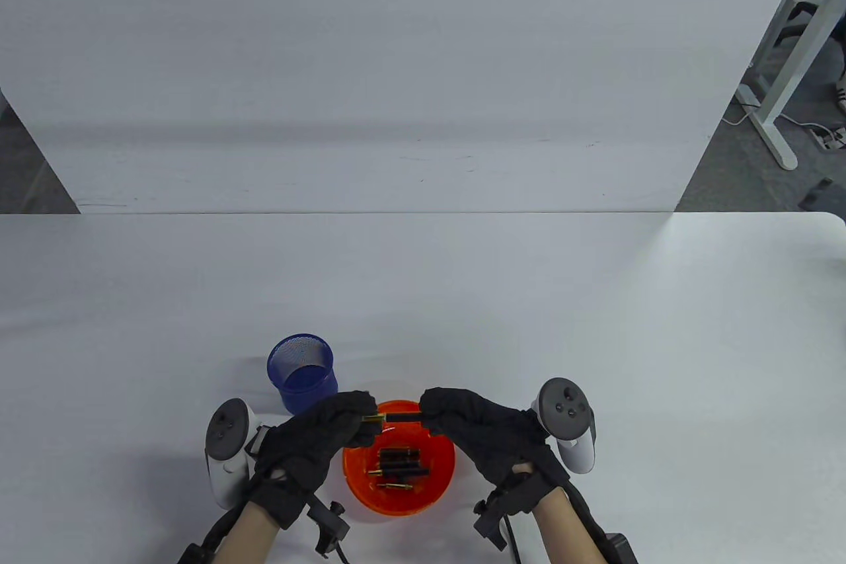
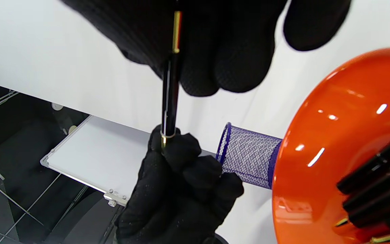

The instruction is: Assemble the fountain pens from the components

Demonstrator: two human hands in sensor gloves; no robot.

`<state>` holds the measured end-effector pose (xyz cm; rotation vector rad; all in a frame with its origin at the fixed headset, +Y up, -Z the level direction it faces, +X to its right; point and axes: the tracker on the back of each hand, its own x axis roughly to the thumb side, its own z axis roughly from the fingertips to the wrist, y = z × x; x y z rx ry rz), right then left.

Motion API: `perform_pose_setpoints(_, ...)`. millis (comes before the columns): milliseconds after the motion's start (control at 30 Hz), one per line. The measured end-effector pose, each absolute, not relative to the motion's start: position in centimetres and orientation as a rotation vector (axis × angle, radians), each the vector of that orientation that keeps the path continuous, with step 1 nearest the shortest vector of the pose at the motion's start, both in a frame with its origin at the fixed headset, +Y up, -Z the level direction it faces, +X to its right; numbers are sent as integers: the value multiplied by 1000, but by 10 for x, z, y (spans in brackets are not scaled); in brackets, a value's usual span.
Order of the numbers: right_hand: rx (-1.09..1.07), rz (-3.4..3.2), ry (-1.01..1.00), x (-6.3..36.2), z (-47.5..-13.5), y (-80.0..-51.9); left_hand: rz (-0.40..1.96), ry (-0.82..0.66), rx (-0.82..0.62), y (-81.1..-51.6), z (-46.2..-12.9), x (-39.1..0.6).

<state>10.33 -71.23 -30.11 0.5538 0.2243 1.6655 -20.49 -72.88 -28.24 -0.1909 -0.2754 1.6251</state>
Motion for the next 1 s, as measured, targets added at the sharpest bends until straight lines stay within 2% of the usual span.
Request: perform_pose_setpoints(1000, 562, 1660, 228, 103, -300, -710, 1629, -281, -193, -729, -283, -205)
